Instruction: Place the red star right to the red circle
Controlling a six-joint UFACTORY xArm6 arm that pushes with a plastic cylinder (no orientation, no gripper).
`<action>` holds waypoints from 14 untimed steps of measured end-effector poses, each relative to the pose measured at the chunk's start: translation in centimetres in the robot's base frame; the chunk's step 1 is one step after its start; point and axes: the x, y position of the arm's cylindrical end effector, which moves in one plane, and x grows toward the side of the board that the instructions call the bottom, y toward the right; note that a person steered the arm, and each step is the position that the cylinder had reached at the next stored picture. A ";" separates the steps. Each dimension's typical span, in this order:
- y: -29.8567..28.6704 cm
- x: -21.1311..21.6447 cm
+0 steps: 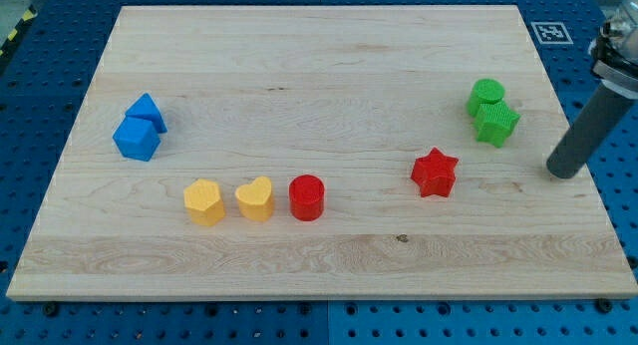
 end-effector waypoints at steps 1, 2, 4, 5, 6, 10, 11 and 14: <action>-4.6 0.0; -5.2 -0.6; -1.2 -0.8; -0.5 -0.8; -0.3 -0.8; -6.3 -0.8; -6.3 -0.8; -11.0 -0.8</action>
